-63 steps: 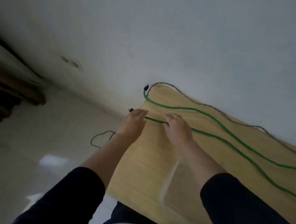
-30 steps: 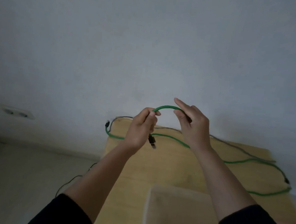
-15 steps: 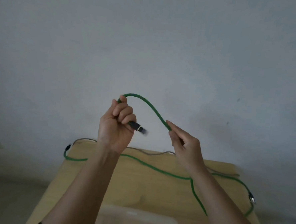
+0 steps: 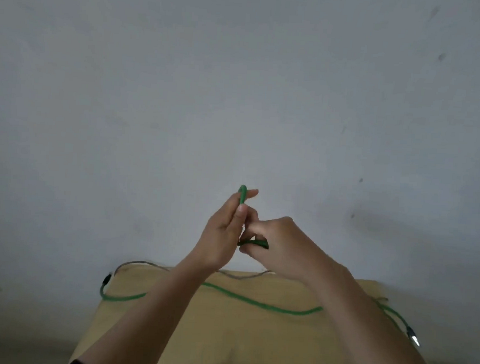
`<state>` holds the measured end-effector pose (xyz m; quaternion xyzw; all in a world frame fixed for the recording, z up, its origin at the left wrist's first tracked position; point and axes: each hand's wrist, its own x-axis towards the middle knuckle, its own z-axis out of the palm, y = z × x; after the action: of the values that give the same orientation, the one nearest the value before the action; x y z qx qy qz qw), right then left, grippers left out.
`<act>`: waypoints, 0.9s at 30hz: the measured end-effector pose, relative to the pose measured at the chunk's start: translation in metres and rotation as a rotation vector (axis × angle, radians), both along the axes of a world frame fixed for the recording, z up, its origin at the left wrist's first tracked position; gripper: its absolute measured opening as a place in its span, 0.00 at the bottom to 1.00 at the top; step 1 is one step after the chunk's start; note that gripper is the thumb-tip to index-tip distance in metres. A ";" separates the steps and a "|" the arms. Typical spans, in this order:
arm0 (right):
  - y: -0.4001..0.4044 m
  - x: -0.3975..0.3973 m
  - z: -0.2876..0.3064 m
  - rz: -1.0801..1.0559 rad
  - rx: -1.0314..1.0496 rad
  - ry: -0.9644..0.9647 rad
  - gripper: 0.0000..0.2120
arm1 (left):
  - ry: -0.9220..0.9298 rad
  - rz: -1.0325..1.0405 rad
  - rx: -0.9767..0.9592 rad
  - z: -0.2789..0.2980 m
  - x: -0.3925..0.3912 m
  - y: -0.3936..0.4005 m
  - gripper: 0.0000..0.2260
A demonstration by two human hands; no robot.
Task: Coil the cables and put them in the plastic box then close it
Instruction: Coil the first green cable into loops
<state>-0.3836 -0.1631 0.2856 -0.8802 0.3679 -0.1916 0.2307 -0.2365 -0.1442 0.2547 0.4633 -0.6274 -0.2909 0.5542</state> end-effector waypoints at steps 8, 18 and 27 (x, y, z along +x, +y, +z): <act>-0.029 -0.029 0.063 0.092 0.231 -0.141 0.05 | 0.122 -0.282 0.136 -0.022 0.001 0.021 0.18; -0.041 -0.004 0.011 -0.065 0.488 -0.795 0.09 | 0.593 -0.589 0.153 0.017 -0.008 0.016 0.23; -0.015 0.014 -0.030 -0.124 0.241 -0.440 0.14 | 0.917 -0.191 -0.162 0.063 0.028 -0.021 0.17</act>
<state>-0.3694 -0.1785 0.2552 -0.7593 0.3822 -0.3472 0.3961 -0.2086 -0.1651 0.3176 0.1826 -0.3787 -0.4651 0.7791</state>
